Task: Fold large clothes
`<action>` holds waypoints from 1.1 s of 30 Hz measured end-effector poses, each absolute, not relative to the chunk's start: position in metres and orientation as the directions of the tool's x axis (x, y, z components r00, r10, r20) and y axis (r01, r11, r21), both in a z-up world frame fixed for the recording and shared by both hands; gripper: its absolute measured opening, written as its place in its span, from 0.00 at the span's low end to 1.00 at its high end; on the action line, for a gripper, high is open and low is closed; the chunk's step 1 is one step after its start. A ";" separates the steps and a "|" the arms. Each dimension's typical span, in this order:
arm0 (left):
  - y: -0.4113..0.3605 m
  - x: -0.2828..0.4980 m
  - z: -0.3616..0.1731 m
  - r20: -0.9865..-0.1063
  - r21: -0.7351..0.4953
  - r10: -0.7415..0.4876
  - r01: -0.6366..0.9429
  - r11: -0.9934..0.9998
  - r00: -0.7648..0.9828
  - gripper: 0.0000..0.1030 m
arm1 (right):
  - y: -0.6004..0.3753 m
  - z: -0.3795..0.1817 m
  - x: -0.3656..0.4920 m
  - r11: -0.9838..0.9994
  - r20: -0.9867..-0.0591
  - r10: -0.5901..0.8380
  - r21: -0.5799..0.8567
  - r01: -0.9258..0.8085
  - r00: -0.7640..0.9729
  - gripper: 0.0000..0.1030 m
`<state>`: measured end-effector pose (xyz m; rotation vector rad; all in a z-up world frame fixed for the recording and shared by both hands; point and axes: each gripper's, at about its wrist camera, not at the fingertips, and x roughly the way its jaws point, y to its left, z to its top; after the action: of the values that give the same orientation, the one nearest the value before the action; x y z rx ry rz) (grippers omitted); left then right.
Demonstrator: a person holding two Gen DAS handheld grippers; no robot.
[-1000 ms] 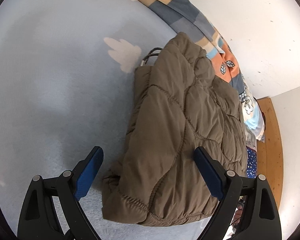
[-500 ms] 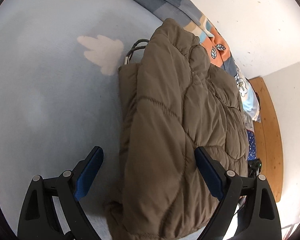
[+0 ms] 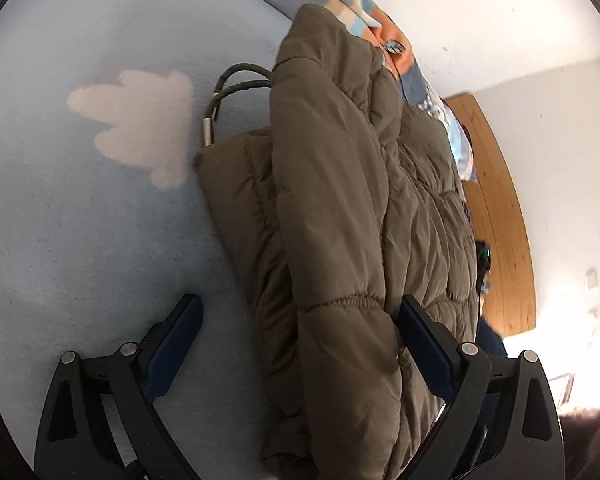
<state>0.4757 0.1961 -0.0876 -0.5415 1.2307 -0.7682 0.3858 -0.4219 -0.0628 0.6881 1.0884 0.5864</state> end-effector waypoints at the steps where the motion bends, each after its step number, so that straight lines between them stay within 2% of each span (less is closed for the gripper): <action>1: 0.194 0.477 -0.087 -0.628 -0.732 -0.766 0.230 0.641 0.138 0.94 | -0.420 -0.062 0.385 0.661 -0.596 0.722 0.744 -0.097 0.351 1.00; 3: 0.191 0.478 -0.088 -0.634 -0.725 -0.760 0.235 0.648 0.141 0.94 | -0.417 -0.062 0.387 0.668 -0.605 0.721 0.736 -0.107 0.338 1.00; 5: 0.179 0.480 -0.089 -0.637 -0.715 -0.752 0.237 0.658 0.169 1.00 | -0.417 -0.063 0.388 0.667 -0.603 0.723 0.737 -0.112 0.336 1.00; 10: 0.133 0.491 -0.082 -0.698 -0.640 -0.694 0.281 0.715 0.175 0.99 | -0.406 -0.065 0.392 0.676 -0.605 0.713 0.727 -0.118 0.354 1.00; 12: 0.126 0.492 -0.073 -0.725 -0.605 -0.663 0.285 0.743 0.188 0.78 | -0.401 -0.064 0.396 0.688 -0.614 0.703 0.715 -0.124 0.359 0.99; 13: 0.124 0.491 -0.066 -0.720 -0.607 -0.666 0.288 0.741 0.195 0.58 | -0.397 -0.061 0.395 0.700 -0.622 0.694 0.700 -0.141 0.361 0.82; 14: 0.124 0.488 -0.058 -0.725 -0.592 -0.654 0.291 0.751 0.215 0.47 | -0.395 -0.058 0.393 0.690 -0.609 0.707 0.705 -0.164 0.358 0.72; 16: 0.115 0.478 -0.043 -0.753 -0.524 -0.606 0.322 0.788 0.257 0.40 | -0.391 -0.046 0.387 0.720 -0.620 0.682 0.664 -0.203 0.388 0.54; 17: 0.111 0.474 -0.039 -0.766 -0.495 -0.582 0.327 0.805 0.272 0.37 | -0.388 -0.039 0.384 0.742 -0.636 0.661 0.633 -0.220 0.398 0.52; 21: 0.096 0.463 -0.020 -0.784 -0.414 -0.514 0.323 0.851 0.348 0.32 | -0.373 -0.012 0.372 0.831 -0.696 0.553 0.501 -0.242 0.458 0.43; 23: 0.096 0.457 -0.011 -0.774 -0.414 -0.514 0.319 0.852 0.369 0.31 | -0.368 0.001 0.366 0.858 -0.707 0.511 0.455 -0.239 0.488 0.40; 33: 0.109 0.405 0.033 -0.742 -0.421 -0.543 0.357 0.834 0.393 0.31 | -0.365 0.064 0.340 0.876 -0.664 0.482 0.382 -0.295 0.571 0.36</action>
<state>0.4052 0.1092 0.0332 -0.2057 1.0179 -0.5759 0.3403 -0.3652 0.0635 0.2403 0.8483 0.4609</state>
